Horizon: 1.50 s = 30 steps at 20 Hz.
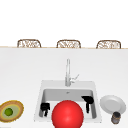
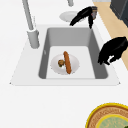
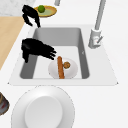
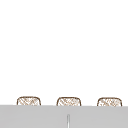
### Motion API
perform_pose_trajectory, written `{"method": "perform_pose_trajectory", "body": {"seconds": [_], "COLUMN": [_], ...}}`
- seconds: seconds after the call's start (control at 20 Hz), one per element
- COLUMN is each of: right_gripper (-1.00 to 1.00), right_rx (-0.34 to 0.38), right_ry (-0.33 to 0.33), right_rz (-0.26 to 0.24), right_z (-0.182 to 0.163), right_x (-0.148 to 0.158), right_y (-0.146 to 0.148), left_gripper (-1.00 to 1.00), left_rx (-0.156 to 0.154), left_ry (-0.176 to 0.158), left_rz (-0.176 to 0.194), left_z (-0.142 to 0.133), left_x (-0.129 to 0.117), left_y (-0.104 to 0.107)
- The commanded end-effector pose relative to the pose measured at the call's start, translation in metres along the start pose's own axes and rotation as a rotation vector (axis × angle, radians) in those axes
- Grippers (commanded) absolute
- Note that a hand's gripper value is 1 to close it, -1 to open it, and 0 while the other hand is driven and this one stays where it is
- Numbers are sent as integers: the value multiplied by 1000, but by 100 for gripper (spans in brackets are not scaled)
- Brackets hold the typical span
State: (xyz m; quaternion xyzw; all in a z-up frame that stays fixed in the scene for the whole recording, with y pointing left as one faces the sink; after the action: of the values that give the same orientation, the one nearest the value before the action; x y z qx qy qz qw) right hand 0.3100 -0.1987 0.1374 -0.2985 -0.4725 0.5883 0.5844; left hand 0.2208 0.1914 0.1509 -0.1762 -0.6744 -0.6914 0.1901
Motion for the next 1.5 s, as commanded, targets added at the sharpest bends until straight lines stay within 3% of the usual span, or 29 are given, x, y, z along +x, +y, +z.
{"method": "perform_pose_trajectory", "body": {"seconds": [0.0,0.35,0.7,0.8,0.95,1.1,1.45], "right_gripper": [-100,-100,-100,-100,-100,-100,-100], "right_rx": [6,11,20,16,-1,-3,35], "right_ry": [-8,-15,23,31,17,3,18], "right_rz": [22,47,46,65,39,7,31], "right_z": [22,62,117,132,147,148,146], "right_x": [-17,-38,-52,-54,-63,-63,-65], "right_y": [-3,3,12,22,35,32,39], "left_gripper": [0,0,0,0,0,0,0], "left_rx": [0,0,0,0,0,0,0], "left_ry": [0,0,0,0,0,0,0], "left_rz": [0,0,0,0,0,0,0], "left_z": [0,0,0,0,0,0,0], "left_x": [0,0,0,0,0,0,0], "left_y": [0,0,0,0,0,0,0]}}
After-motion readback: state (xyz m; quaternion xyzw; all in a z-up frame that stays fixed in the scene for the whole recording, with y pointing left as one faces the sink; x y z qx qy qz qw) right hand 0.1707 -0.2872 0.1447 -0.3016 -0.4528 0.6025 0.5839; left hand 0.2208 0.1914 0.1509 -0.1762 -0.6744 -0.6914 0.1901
